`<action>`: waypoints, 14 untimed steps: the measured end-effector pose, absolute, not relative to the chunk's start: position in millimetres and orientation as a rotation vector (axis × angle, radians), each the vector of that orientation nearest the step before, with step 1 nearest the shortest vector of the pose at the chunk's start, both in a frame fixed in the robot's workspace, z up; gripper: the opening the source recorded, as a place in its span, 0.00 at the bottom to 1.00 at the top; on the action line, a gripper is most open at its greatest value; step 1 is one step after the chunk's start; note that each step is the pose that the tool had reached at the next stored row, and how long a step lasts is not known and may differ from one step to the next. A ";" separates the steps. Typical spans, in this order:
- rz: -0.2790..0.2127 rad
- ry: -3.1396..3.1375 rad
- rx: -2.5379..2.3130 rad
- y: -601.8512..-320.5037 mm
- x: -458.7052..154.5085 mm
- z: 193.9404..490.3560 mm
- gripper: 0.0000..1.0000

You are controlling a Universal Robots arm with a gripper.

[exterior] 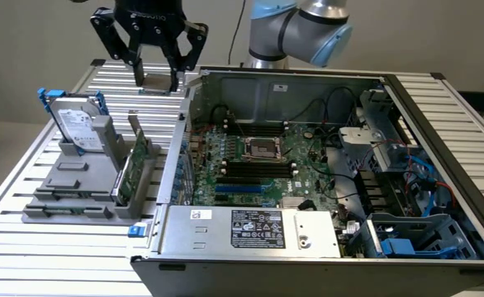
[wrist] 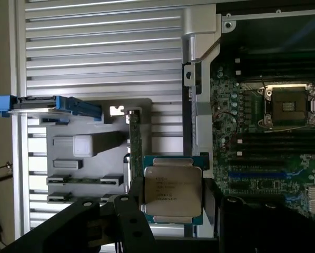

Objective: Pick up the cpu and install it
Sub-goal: 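Pick up the cpu and move it towards the insertion slot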

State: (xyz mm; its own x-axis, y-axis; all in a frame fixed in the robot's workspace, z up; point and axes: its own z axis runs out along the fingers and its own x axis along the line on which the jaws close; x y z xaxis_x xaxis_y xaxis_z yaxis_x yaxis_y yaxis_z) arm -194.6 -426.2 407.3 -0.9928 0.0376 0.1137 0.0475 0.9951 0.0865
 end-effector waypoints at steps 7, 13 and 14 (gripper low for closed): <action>-0.135 -3.026 -0.065 -426.2 -162.8 407.3 0.55; -0.135 -3.026 -0.065 -426.1 -135.3 407.3 0.55; -0.135 -3.026 -0.065 -426.1 -130.9 407.3 0.55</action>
